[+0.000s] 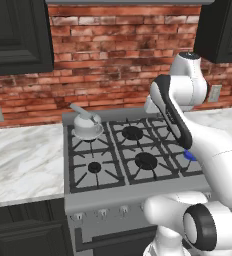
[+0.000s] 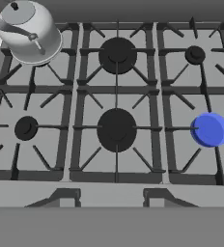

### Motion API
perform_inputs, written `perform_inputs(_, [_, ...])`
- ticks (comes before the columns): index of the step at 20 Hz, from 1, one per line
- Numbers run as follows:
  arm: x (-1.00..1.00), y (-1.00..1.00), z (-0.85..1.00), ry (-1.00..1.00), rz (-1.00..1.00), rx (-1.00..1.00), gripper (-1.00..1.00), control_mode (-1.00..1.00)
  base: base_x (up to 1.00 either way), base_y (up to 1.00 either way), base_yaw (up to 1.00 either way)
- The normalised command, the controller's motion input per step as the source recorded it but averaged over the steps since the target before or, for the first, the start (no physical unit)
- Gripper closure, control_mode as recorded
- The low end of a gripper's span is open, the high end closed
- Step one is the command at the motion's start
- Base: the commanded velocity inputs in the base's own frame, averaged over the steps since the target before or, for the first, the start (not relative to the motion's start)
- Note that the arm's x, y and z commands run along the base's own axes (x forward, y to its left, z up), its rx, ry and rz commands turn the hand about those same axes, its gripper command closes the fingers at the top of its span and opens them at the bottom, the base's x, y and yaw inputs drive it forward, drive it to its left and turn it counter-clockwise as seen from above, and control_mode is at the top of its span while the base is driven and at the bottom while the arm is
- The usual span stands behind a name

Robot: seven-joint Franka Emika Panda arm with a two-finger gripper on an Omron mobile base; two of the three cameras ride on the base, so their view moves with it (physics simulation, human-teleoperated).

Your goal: Turn off the front right burner of the stove.

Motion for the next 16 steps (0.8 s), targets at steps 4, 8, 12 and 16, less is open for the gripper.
perform_inputs(4, [-0.24,0.00,0.00,-0.02,0.00,0.00,-1.00,-1.00,0.00,0.00,0.00])
perform_inputs(8, [-0.50,-0.04,0.00,-0.13,0.01,0.00,-1.00,-1.00,0.00,0.00,0.00])
perform_inputs(12, [-0.60,-0.35,0.00,-0.11,0.10,0.00,-1.00,-1.00,0.00,0.00,0.00])
perform_inputs(16, [-0.60,-0.53,0.00,-0.07,0.21,0.00,-1.00,-1.00,0.00,0.00,0.00])
